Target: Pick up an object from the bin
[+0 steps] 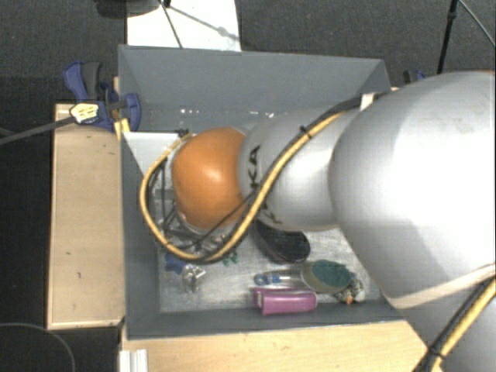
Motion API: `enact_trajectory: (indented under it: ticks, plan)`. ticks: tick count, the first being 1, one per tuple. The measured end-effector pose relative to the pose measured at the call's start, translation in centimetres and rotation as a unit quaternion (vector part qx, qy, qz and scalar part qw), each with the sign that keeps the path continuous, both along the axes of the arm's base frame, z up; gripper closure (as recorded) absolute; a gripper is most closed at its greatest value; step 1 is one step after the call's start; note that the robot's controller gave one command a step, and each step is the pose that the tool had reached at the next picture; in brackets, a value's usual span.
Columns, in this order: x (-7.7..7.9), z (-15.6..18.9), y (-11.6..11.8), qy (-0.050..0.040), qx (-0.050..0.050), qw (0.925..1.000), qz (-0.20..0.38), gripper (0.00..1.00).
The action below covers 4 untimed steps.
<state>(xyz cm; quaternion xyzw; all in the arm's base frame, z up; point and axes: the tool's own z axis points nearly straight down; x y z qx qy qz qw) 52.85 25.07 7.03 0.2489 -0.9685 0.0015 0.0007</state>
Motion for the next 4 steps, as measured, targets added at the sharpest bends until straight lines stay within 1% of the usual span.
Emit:
enact_trajectory:
  ticks: [1,2,3,4]
  plan:
    - [0.0,0.2,0.2,-0.0019,0.003,1.0000,-0.002,1.00]
    - [-0.1,3.7,0.2,-0.0030,0.004,0.9999,-0.011,1.00]
    - [0.1,6.7,0.3,-0.0031,0.003,1.0000,-0.006,1.00]
    - [0.1,15.0,0.1,-0.0054,0.004,1.0000,-0.001,1.00]
